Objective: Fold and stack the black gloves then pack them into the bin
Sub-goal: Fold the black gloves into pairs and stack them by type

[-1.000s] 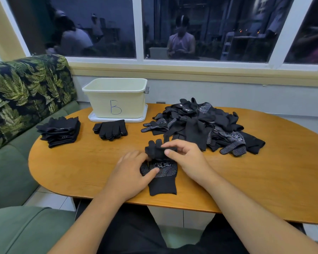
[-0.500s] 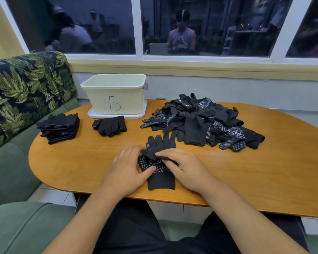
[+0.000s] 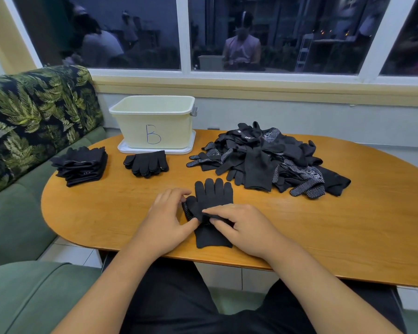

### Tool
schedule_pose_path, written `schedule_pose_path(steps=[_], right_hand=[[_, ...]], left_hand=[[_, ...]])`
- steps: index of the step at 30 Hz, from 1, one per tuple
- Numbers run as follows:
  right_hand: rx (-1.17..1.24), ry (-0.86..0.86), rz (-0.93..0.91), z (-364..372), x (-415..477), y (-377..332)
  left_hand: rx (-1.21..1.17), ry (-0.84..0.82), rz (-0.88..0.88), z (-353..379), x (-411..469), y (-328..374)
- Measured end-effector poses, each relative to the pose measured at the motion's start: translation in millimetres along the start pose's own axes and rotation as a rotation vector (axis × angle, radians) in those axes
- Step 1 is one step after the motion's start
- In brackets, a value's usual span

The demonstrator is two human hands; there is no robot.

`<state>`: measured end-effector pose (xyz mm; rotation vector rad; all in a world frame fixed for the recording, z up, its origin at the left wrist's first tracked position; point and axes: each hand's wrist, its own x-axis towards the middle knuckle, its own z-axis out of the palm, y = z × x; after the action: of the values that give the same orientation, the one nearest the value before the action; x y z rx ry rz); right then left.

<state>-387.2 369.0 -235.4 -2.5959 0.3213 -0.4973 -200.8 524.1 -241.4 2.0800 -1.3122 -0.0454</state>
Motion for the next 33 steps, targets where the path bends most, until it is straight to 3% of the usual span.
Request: schedule_pose_path(steps=[10,15,23,33], right_hand=[[0.052,0.011,0.009,-4.7,-2.3,-2.9],[-0.049,-0.051,-0.042,0.3,0.1,-0.3],[-0.041,-0.048,-0.047,1.1,1.4,1.9],[-0.031,-0.038,-0.044,2.2,1.7,3.6]], left_hand=[[0.036,-0.030,0.008,-0.3,-2.1,2.5],[0.069,-0.057,0.042,-2.5,-2.5,-0.1],[0.108,0.095,-0.024,4.9,-4.2,-3.7],[0.096,0.040,-0.040,1.8,-3.5,-4.8]])
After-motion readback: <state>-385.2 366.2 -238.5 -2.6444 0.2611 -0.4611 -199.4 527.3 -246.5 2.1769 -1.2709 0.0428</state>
